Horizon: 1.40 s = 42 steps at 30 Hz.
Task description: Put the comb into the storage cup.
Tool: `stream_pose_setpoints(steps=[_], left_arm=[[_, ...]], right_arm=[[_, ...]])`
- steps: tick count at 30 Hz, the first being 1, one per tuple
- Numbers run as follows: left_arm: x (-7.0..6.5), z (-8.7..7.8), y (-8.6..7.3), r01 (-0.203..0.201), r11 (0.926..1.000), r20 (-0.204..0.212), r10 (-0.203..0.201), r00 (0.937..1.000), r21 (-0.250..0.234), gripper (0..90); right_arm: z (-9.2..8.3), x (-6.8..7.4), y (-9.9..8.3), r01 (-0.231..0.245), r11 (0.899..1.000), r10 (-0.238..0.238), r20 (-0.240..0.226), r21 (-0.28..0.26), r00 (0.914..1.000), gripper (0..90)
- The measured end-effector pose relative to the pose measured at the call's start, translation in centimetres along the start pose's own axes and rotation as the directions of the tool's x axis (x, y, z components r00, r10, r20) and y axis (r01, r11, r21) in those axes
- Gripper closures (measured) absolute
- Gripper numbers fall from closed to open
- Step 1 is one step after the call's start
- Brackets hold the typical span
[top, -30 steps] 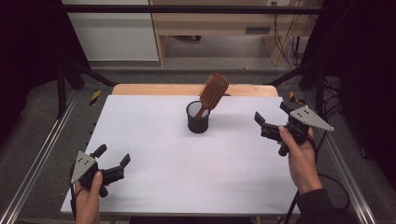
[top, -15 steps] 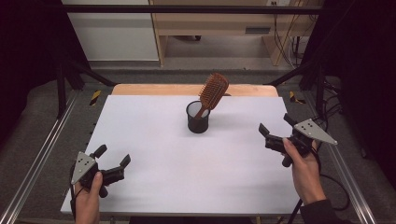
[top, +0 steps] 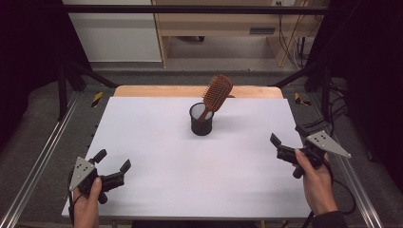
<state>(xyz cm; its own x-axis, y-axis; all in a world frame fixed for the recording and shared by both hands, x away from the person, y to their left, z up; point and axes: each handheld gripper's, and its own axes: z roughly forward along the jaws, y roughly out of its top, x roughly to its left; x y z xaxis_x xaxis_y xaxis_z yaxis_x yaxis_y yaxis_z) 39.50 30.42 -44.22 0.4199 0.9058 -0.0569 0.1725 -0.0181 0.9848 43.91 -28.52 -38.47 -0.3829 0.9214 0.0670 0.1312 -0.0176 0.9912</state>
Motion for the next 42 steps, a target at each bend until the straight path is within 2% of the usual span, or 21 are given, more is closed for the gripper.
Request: stream_pose_setpoints(steps=[12,22,42], left_arm=[[-0.1,-0.8,-0.2,-0.002,1.0,0.0,0.002,1.0,0.002,2.1],[-0.2,-1.5,-0.3,-0.002,1.0,0.005,0.002,1.0,-0.002,2.1],[-0.3,-1.7,-0.4,-0.005,1.0,0.008,0.005,1.0,0.002,2.1]], right_arm=[[-1.7,-0.8,-1.2,-0.023,1.0,0.023,0.02,-0.011,0.9995,2.6],[-2.6,-1.4,-2.6,-0.032,0.999,0.032,0.037,0.012,0.9988,2.7],[-3.6,-0.9,-4.6,-0.017,1.0,0.016,0.019,0.014,0.9997,2.4]])
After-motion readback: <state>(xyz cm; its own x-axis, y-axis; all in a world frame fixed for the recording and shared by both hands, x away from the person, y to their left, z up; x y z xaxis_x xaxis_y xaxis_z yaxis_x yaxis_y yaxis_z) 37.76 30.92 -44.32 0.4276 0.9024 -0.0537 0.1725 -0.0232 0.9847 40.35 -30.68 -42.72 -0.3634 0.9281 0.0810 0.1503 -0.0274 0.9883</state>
